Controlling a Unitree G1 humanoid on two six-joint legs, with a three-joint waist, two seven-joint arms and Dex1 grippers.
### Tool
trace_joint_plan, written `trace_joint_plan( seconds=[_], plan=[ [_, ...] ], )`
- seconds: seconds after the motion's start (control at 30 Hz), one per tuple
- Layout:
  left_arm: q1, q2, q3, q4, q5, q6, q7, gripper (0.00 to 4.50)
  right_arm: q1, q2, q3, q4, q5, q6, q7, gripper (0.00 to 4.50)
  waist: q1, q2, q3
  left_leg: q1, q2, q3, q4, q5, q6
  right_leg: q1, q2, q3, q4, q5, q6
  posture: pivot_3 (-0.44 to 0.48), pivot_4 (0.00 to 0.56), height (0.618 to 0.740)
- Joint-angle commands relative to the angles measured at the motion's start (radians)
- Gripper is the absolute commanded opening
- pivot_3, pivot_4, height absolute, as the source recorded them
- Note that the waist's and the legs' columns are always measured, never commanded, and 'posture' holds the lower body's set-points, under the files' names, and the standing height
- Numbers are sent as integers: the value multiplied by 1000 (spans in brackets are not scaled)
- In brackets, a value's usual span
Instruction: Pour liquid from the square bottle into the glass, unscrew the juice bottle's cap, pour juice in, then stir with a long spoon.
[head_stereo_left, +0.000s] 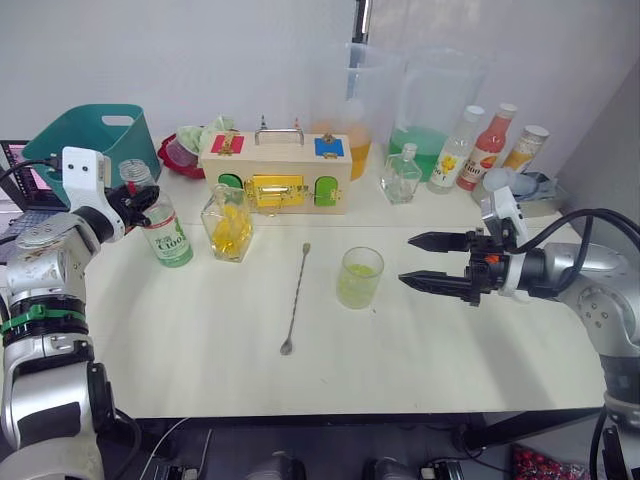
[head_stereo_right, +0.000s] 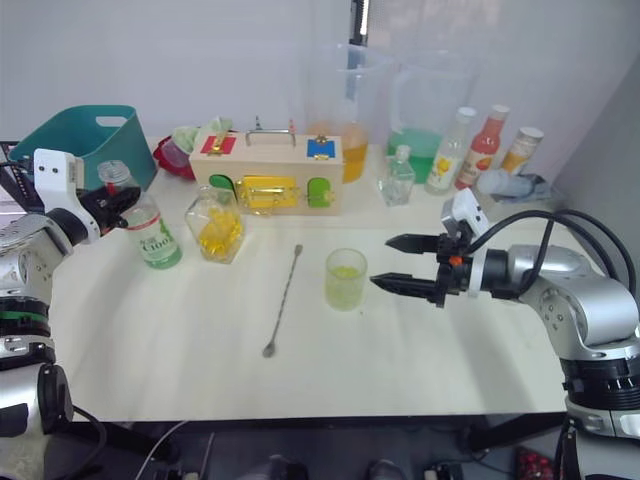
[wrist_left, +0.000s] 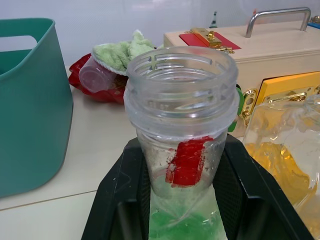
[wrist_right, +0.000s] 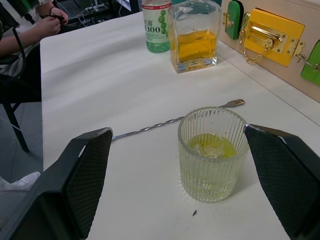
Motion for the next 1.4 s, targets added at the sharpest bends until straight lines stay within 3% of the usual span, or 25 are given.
trace_joint_plan(
  seconds=[0.03, 0.13, 0.3, 0.6, 0.77, 0.9, 1.03, 1.23, 1.4],
  plan=[
    [-10, 6, -2, 3, 9, -19, 0, 1771, -9, -12, -46, -30, 23, -2, -5, 4492, 0, 0, 0, 0, 0, 0, 0, 0, 0, 0, 0, 0, 0, 0, 0, 0, 150, 740],
    [-4, 11, 15, -24, -9, -6, -1, 2938, -5, -12, -48, -34, 23, -2, -6, 4500, 0, 0, 0, 0, 0, 0, 0, 0, 0, 0, -1, 0, 0, 0, 0, 0, 150, 740],
    [-13, 20, 69, -99, -43, -15, 28, 4487, -2, -10, -49, -37, 24, -6, 0, 4500, 0, -1, 0, 0, 0, 0, 0, 0, 0, -1, -1, 0, 0, 0, 0, 0, 150, 740],
    [-86, 43, 134, -299, -148, 22, 20, 4487, -38, 0, -27, 10, 1, -33, 27, 4500, 1, -2, 0, 0, 0, -1, 0, 0, 0, 0, -1, 0, 0, 0, 0, 0, 150, 740],
    [-87, 52, 91, -494, -253, 184, -47, 4487, -63, 13, -14, 46, -21, -65, 27, 4500, 2, -2, 0, 0, 0, -1, 0, 2, 4, 0, -1, 0, 0, 0, 0, 0, 150, 740],
    [20, 69, 29, -724, -381, 417, -106, 4487, -69, 23, -18, 71, -39, -87, 18, 4500, 0, -2, 0, 0, 0, -1, 0, 4, 7, 1, -1, 0, 1, 0, 1, 0, 150, 740],
    [129, 62, 27, -862, -438, 491, -93, 4487, -53, 21, -23, 89, -62, -105, 8, 4500, -5, -2, 0, 0, 0, -1, 0, 4, 7, 0, 0, 1, 1, 0, 1, 0, 150, 740],
    [274, -9, 13, -1011, -441, 515, 12, 4487, 8, 21, -42, 74, -83, -145, -2, 4500, -2, -2, 0, 0, 0, -2, 0, 4, 5, 0, 1, 1, 0, 0, 0, 0, 150, 740],
    [477, -91, -7, -1151, -375, 446, 99, 4487, 115, 18, -90, 49, -90, -190, -24, 4500, 3, -2, 0, 1, 0, -2, 0, 0, 0, 1, 0, 2, 0, 0, 0, 0, 150, 740]
  ],
)
